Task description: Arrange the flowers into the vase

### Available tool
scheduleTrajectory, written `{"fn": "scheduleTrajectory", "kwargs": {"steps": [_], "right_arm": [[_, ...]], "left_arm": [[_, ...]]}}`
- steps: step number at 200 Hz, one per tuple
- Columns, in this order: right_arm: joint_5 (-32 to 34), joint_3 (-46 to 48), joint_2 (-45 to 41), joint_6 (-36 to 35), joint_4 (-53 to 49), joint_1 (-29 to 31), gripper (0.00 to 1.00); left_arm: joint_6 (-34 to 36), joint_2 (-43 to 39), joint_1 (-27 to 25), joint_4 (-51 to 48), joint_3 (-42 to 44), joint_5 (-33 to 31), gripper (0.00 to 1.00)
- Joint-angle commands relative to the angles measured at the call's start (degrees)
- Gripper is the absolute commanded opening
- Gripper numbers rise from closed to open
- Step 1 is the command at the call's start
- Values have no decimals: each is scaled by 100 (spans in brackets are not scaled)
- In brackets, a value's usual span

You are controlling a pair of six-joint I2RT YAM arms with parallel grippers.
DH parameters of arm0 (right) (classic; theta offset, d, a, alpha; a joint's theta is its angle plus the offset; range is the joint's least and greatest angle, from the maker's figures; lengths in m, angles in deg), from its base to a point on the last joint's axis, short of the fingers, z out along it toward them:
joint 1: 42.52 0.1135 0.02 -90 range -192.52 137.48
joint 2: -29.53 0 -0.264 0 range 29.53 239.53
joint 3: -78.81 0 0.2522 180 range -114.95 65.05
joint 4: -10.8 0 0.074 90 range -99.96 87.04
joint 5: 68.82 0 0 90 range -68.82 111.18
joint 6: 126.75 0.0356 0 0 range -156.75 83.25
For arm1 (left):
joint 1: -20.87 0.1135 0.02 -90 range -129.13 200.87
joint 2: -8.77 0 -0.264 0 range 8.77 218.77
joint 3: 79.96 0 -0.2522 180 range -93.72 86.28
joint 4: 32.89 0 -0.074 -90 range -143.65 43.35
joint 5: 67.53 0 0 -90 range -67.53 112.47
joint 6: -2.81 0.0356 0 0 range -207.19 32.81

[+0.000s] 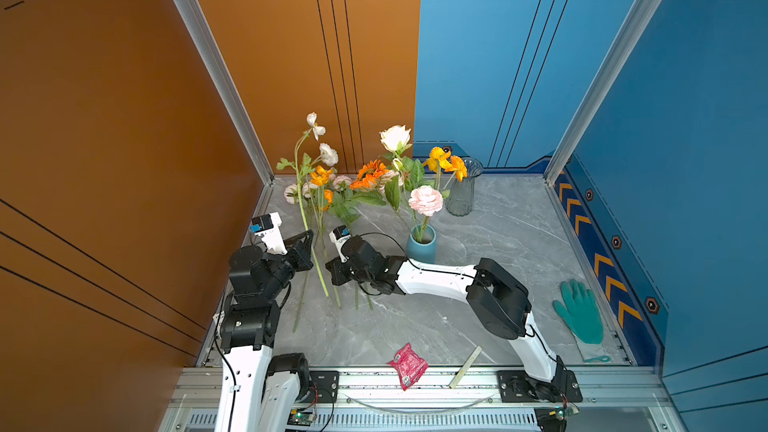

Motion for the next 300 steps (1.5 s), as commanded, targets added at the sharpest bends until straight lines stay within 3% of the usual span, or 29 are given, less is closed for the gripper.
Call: {"fn": "scheduleTrajectory", "kwargs": {"steps": [1, 52, 102, 168, 220, 240, 250, 268, 300], "right_arm": [[412, 306, -263, -69, -365, -55, 0], [614, 648, -437, 164, -461, -263, 0], [596, 530, -81, 330, -625, -364, 0], [521, 378, 301, 468, -725, -460, 0], [167, -99, 545, 479, -824, -507, 0], [-39, -255, 627, 478, -876, -513, 44], [-40, -254, 584, 380, -886, -480, 59], [26, -234, 447, 153, -963, -363, 74], [230, 31, -31, -168, -974, -85, 85]], "left_arm": [[819, -82, 140, -213, -425, -264, 0], [1486, -41, 143, -684, -819, -969, 0], [1243, 132, 101, -690, -1521, -1072, 0], [1562, 359, -185, -1440, -2822, -1951, 0], [1372, 259, -282, -1358, -2430, -1454, 0], [1328, 109, -310, -1341, -2223, -1246, 0], [1286, 60, -339, -1353, -2147, -1104, 0], [1215, -48, -370, -1346, -2005, -877, 0], [1253, -350, -394, -1356, -1748, -434, 0]]}}
